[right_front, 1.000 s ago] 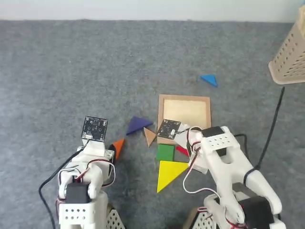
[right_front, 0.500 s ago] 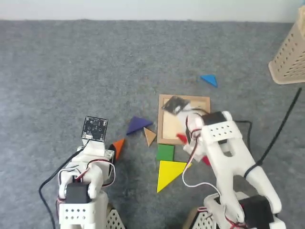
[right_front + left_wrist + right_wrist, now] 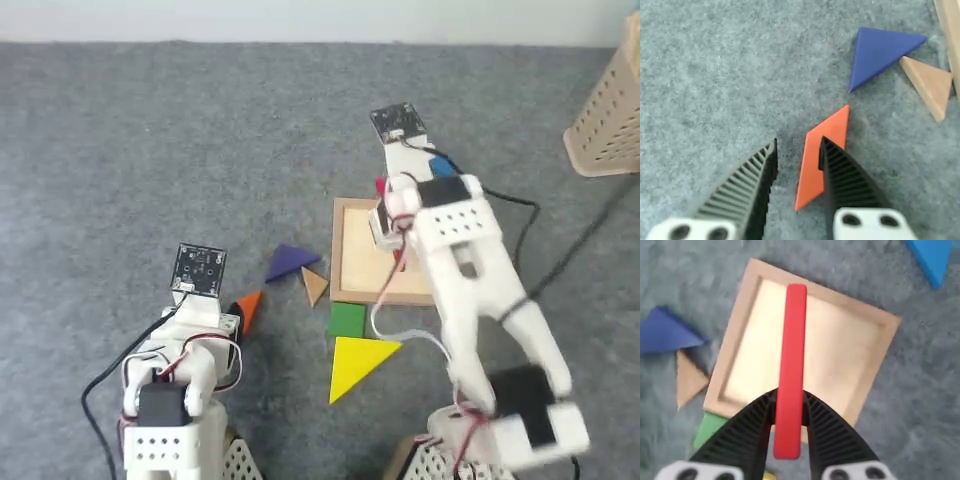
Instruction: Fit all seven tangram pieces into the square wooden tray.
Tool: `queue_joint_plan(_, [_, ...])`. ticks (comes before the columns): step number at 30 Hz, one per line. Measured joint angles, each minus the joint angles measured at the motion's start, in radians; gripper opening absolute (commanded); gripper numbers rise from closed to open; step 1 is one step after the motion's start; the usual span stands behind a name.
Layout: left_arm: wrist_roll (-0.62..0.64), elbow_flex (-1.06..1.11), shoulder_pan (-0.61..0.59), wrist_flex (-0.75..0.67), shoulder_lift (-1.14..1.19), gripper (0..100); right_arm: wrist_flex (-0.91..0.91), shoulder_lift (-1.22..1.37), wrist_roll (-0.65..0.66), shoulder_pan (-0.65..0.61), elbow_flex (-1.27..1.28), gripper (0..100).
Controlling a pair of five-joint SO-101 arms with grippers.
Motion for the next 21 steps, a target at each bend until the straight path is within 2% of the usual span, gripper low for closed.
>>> queue_joint_plan(7, [0.000,0.000,0.000,0.000,0.000,13,-0.032,0.213,-0.167,-0.095,-0.084,0.6])
queue_joint_plan(14, [0.000,0.000,0.000,0.000,0.000,13,-0.035,0.272,-0.181,-0.152,-0.133,0.6])
queue_joint_plan(21, [0.000,0.000,0.000,0.000,0.000,13,-0.035,0.302,-0.181,-0.150,-0.135,0.6])
